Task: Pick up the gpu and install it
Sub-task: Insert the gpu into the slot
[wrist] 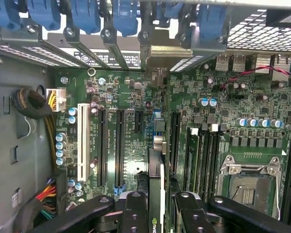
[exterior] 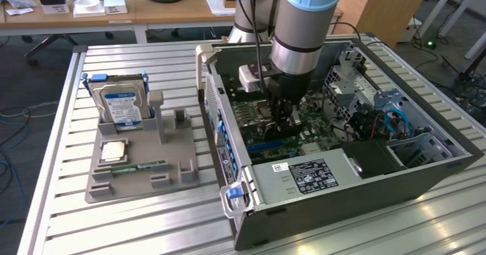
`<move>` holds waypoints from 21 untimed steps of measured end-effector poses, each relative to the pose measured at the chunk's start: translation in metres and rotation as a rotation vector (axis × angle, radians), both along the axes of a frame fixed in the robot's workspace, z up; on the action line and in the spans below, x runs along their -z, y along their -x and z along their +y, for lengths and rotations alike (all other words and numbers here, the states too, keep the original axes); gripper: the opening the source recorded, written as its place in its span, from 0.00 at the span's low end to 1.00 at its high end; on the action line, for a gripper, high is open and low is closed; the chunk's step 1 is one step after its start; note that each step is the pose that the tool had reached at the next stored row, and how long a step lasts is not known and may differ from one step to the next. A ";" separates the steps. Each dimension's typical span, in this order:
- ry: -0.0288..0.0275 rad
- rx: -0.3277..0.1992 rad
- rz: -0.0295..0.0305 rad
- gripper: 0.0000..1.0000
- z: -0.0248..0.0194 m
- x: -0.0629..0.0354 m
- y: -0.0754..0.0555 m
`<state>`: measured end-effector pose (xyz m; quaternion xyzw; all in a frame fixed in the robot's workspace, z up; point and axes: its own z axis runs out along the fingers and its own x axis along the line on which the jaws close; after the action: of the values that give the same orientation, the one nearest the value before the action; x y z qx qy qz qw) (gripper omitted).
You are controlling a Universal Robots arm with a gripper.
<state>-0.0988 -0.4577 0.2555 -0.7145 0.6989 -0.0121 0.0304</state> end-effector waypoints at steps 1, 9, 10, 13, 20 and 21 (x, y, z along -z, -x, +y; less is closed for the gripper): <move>0.0002 0.000 0.0000 0.26 0.0000 0.0000 0.000; 0.0024 0.000 -0.0001 0.26 -0.0002 0.0004 0.001; 0.0024 0.000 -0.0001 0.26 -0.0002 0.0005 0.002; 0.0024 0.000 -0.0001 0.26 -0.0001 0.0008 0.003; 0.0026 0.000 0.0000 0.26 -0.0002 0.0035 0.006; 0.0026 0.001 -0.0001 0.26 -0.0002 0.0041 0.006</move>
<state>-0.1047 -0.4579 0.2514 -0.7143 0.6991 -0.0130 0.0295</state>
